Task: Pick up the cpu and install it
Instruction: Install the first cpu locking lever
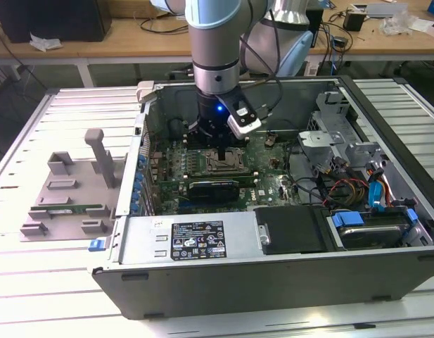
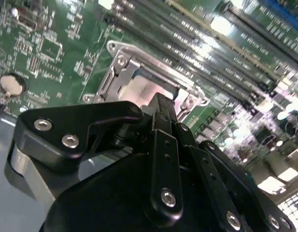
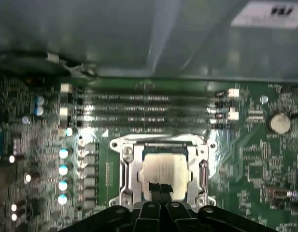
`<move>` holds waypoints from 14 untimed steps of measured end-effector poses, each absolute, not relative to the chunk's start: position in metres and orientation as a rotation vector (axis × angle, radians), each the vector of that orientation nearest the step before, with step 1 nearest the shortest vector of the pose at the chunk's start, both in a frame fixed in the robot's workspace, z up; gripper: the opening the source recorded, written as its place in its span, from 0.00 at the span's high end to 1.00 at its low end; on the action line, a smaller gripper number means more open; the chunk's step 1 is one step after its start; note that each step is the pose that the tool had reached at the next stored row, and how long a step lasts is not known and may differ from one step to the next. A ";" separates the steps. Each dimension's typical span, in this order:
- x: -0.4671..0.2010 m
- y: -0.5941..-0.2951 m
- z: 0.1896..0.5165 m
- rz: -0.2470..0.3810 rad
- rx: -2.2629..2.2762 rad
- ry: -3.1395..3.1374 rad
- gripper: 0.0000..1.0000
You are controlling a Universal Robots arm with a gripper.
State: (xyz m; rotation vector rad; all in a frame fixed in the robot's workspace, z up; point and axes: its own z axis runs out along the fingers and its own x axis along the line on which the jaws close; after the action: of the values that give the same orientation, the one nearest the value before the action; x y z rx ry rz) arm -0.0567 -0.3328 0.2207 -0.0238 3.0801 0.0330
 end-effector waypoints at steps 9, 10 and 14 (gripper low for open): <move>-0.049 -0.333 0.235 0.034 -0.051 3.082 0.89; -0.049 -0.333 0.238 0.034 -0.053 3.082 0.89; -0.049 -0.333 0.248 0.034 -0.061 3.081 0.89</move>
State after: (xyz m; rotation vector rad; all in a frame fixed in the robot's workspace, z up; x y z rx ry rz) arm -0.0490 -0.3335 0.2481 -0.0609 3.0814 0.0341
